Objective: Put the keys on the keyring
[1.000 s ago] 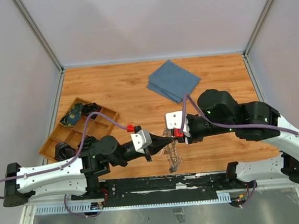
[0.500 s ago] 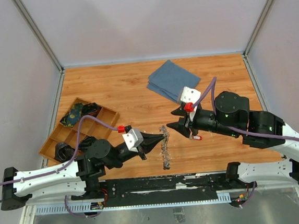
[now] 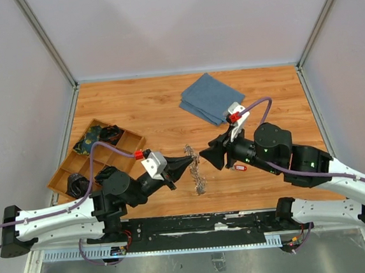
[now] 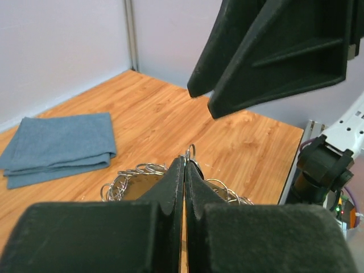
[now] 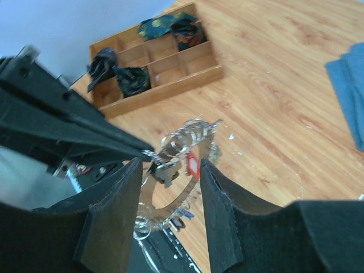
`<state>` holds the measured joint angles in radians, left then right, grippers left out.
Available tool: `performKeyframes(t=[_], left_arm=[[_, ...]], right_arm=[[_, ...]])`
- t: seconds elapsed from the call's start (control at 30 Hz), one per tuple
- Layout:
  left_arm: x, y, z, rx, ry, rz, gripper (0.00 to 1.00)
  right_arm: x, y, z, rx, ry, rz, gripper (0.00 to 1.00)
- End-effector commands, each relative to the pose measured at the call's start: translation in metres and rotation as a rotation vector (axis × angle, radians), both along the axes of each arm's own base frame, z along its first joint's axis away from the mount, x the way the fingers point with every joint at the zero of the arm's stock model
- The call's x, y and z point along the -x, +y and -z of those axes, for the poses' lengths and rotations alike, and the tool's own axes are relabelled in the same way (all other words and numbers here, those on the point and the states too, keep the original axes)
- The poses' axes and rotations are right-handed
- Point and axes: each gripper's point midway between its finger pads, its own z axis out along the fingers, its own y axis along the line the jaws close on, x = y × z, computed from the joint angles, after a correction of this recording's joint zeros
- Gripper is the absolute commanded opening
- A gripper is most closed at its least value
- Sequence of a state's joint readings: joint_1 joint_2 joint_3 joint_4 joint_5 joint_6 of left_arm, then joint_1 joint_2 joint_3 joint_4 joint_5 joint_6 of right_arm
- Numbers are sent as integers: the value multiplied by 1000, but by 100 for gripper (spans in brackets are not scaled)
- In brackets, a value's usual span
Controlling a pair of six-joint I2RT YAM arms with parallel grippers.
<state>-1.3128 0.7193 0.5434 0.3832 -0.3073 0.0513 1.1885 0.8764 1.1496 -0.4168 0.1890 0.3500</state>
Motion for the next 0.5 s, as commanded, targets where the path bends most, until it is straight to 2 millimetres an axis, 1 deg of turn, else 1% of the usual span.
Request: performKeyframes(t=[0.0,0.03,0.17,0.3,0.4,0.47], left_arm=[[-10,8,-25,103,21,-62,0],[-12,9,-23,103,26,-63,1],[-19,13,-19,114,44,-64,1],[-31,19,-17,117,52,-79,1],[-35,21,-20,133,53,-80,1],[-35,22,-23,142,47,-79,1]], right_arm=[[-23,-17,-13,-99,75,92,46],[-22,-16,-13,-112,113,53,46],[-37,-20,-6,-168,211,34,47],[-41,-21,5,-180,223,47,48],[-43,-19,17,-197,237,54,49],[-44,-17,20,-219,243,59,49]])
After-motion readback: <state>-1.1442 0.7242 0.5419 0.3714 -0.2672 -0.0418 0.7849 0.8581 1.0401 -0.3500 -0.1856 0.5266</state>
